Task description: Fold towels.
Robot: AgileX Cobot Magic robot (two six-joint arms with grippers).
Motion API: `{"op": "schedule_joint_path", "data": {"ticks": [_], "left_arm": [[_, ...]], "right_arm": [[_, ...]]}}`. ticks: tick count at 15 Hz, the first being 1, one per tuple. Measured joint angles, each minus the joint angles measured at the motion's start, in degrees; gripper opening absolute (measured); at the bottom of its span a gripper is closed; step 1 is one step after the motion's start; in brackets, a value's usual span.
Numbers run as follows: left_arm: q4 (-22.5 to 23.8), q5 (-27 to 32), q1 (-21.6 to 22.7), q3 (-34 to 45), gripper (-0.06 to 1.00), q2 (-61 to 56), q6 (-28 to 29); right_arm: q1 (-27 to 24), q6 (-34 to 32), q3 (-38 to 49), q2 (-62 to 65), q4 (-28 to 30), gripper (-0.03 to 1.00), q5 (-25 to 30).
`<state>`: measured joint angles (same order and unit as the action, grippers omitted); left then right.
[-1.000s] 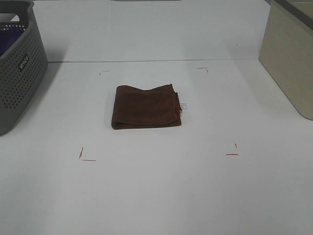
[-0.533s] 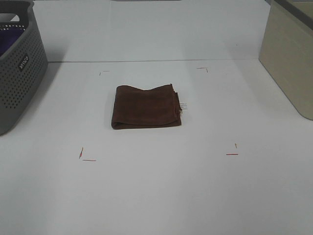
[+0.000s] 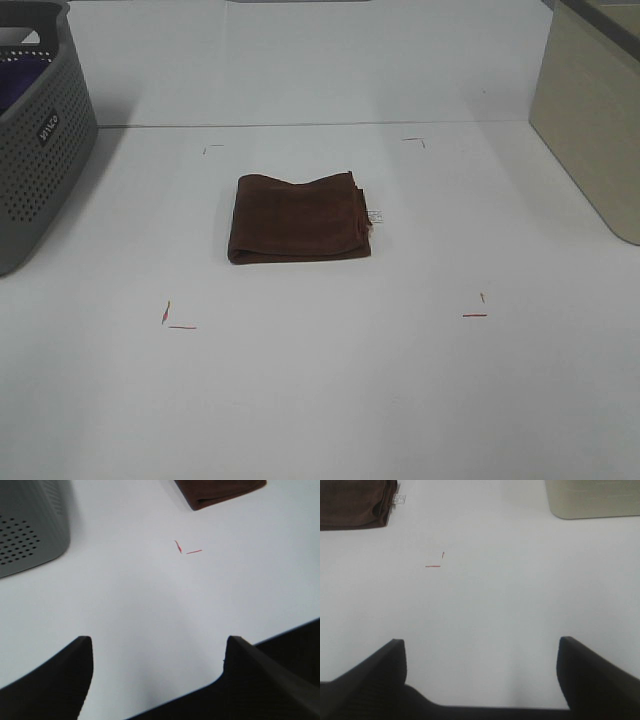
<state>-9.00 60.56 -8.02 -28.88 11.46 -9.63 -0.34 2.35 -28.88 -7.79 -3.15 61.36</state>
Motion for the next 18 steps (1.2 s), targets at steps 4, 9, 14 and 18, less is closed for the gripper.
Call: {"op": "schedule_joint_path", "data": {"ticks": [4, 9, 14, 18], "left_arm": [[0.06, 0.00, 5.10, 0.00, 0.70, -8.88, 0.00], [-0.06, 0.00, 5.39, 0.00, 0.70, -11.69, 0.00], [-0.06, 0.00, 5.39, 0.00, 0.70, -11.69, 0.00], [-0.06, 0.00, 5.39, 0.00, 0.70, -11.69, 0.00]], "right_arm": [[-0.29, 0.00, 0.00, 6.93, -0.11, 0.78, 0.00], [-0.29, 0.00, 0.00, 8.19, -0.40, 0.78, 0.00], [-0.29, 0.00, 0.00, 8.19, -0.52, 0.78, 0.00], [-0.29, 0.00, 0.00, 8.19, -0.52, 0.78, 0.00]]}}
